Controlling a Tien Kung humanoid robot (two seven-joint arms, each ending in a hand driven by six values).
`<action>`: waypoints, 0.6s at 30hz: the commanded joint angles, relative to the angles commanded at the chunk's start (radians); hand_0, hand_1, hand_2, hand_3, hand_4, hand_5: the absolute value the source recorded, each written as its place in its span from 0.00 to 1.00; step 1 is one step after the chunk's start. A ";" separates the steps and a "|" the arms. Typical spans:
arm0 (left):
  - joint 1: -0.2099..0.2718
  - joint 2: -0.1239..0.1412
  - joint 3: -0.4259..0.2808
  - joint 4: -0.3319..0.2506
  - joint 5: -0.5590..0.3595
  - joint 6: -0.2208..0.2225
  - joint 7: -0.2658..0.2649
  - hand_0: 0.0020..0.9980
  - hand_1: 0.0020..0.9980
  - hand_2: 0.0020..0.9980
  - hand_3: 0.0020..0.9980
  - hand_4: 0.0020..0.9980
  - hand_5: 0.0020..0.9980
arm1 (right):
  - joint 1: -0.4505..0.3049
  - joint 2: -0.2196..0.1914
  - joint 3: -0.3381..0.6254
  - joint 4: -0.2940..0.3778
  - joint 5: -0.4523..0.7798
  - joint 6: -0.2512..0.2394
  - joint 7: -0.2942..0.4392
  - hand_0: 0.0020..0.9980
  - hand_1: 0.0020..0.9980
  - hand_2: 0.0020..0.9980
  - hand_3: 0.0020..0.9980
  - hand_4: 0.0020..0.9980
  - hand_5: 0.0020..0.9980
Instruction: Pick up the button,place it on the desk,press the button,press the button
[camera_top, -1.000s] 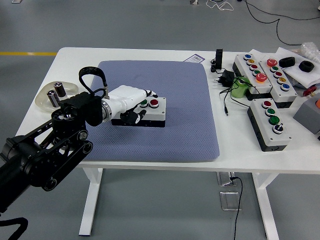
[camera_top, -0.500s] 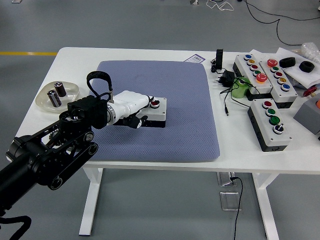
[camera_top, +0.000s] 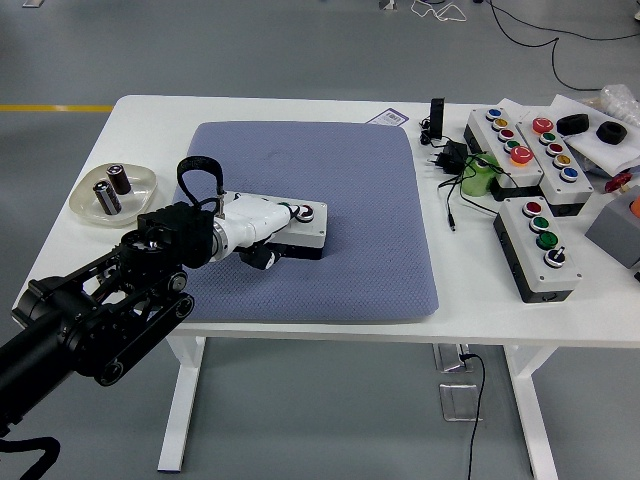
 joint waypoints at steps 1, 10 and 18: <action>0.001 -0.001 -0.004 -0.004 -0.001 0.003 0.000 0.05 0.00 0.04 0.90 0.47 0.00 | 0.000 0.000 -0.001 0.000 0.000 0.000 0.000 0.64 0.53 0.55 0.64 0.23 0.24; 0.012 0.003 -0.069 -0.063 -0.001 0.041 0.004 0.04 0.00 0.04 0.90 0.48 0.00 | -0.004 -0.001 -0.005 0.000 0.002 0.001 0.000 0.64 0.53 0.56 0.64 0.23 0.24; 0.020 0.005 -0.157 -0.100 -0.001 0.077 0.012 0.04 0.00 0.04 0.90 0.48 0.00 | -0.002 -0.001 0.002 0.000 -0.005 0.002 0.000 0.64 0.53 0.56 0.64 0.23 0.24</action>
